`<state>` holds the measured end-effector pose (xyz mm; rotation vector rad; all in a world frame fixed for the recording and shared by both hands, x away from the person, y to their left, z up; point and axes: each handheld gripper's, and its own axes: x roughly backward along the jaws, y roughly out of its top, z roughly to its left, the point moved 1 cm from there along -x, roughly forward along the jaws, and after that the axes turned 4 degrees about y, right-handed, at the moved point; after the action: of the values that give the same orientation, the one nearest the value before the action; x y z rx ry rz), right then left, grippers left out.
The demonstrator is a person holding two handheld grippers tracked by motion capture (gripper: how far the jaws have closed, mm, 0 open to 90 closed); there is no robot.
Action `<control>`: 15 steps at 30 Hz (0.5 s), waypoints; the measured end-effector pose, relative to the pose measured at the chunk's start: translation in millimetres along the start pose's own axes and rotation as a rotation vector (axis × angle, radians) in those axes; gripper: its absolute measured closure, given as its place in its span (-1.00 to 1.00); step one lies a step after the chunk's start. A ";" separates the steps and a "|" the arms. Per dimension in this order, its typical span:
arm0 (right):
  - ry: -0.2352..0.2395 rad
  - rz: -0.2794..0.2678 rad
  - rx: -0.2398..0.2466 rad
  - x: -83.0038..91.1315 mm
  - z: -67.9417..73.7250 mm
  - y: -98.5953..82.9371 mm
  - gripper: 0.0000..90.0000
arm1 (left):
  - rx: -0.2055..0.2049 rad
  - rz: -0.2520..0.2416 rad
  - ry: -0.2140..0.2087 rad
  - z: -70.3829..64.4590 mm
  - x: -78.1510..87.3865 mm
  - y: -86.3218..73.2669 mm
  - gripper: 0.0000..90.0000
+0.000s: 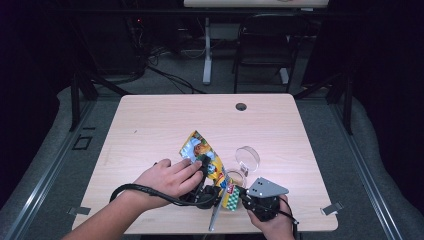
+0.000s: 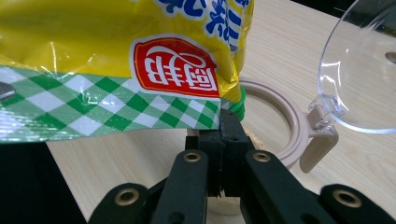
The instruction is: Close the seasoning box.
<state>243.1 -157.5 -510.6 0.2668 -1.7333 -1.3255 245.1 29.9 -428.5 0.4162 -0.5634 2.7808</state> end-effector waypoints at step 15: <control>-0.006 0.001 0.009 -0.5 1.3 0.5 1.00 | 0.079 0.000 -0.032 -12.4 -4.1 -8.3 0.88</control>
<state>242.6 -156.1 -510.4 0.2676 -1.7448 -1.3190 248.8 41.6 -438.0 0.4780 -0.4619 2.8084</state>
